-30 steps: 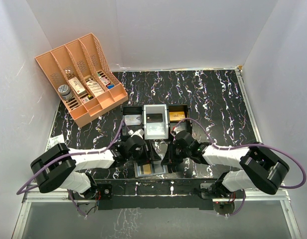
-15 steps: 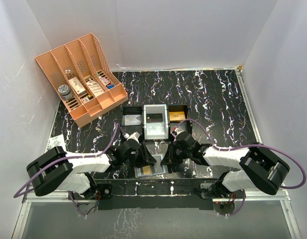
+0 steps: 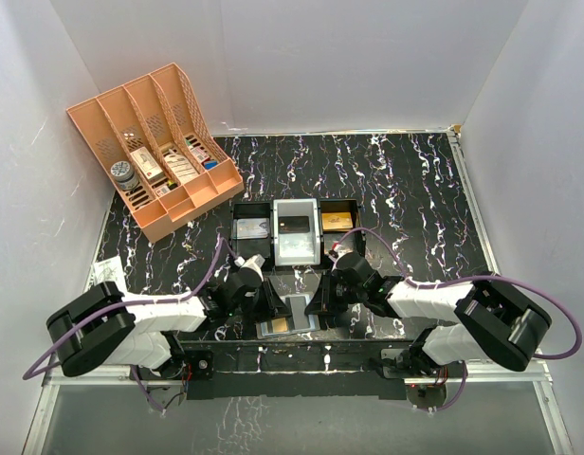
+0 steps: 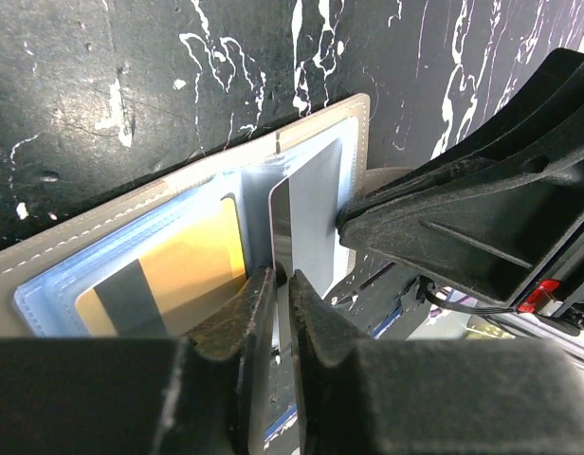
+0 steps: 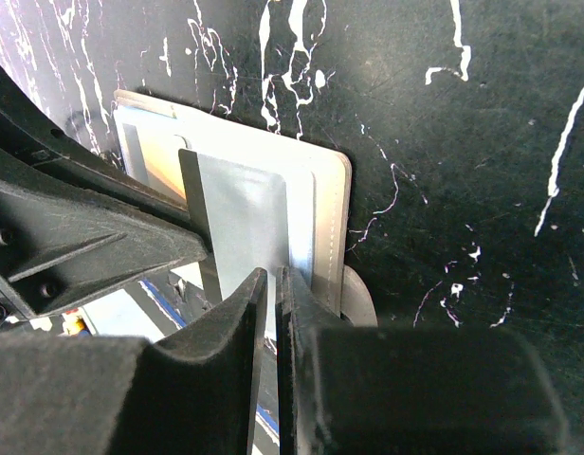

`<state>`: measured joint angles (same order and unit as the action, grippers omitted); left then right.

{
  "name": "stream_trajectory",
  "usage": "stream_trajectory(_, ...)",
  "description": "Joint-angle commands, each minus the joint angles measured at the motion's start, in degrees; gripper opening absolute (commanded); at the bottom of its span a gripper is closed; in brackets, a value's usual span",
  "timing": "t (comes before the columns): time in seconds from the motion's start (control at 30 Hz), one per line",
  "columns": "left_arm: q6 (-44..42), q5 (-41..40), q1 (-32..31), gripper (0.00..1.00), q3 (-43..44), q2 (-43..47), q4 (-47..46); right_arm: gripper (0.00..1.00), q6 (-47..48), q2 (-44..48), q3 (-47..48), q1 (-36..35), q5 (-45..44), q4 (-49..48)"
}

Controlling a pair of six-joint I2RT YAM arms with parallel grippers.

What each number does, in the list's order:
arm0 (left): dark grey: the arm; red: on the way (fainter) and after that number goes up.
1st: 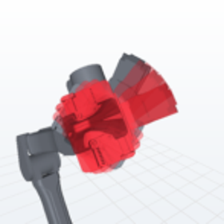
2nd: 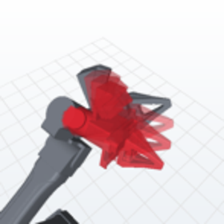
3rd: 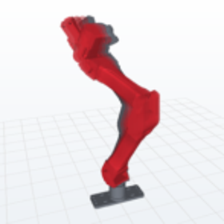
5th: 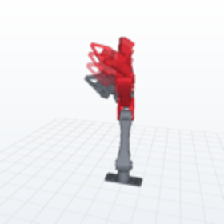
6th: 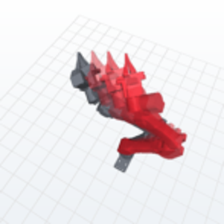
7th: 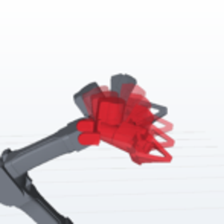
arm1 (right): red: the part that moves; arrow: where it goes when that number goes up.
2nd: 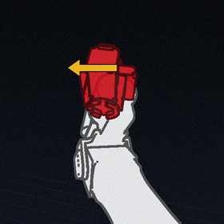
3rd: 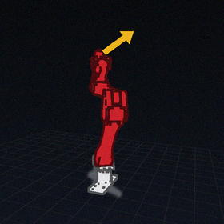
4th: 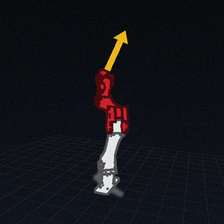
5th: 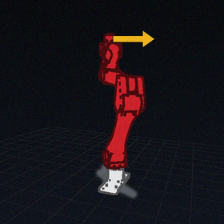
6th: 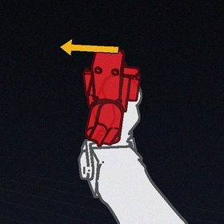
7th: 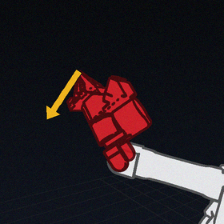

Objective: Take the credit cards out of the card holder

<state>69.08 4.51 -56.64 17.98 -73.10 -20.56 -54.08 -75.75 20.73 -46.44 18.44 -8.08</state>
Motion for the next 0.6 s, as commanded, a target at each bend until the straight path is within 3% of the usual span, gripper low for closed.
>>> stream_trajectory(0.0, -0.5, 1.2, -0.2, 0.08, -0.8, -0.3, -2.8, 0.1, 2.2, -2.3, -2.8, -0.3, -4.5, 5.6)
stream_trajectory(0.13, 0.9, -0.1, -0.2, 0.0, -2.6, 0.8, -3.4, 0.1, 2.3, -2.3, -2.6, -0.3, -5.0, 5.9)
stream_trajectory(0.57, -0.5, -1.7, -0.2, 0.0, -2.7, 5.7, 3.5, 0.11, 2.7, 0.0, 0.8, -0.3, -4.2, 6.9)
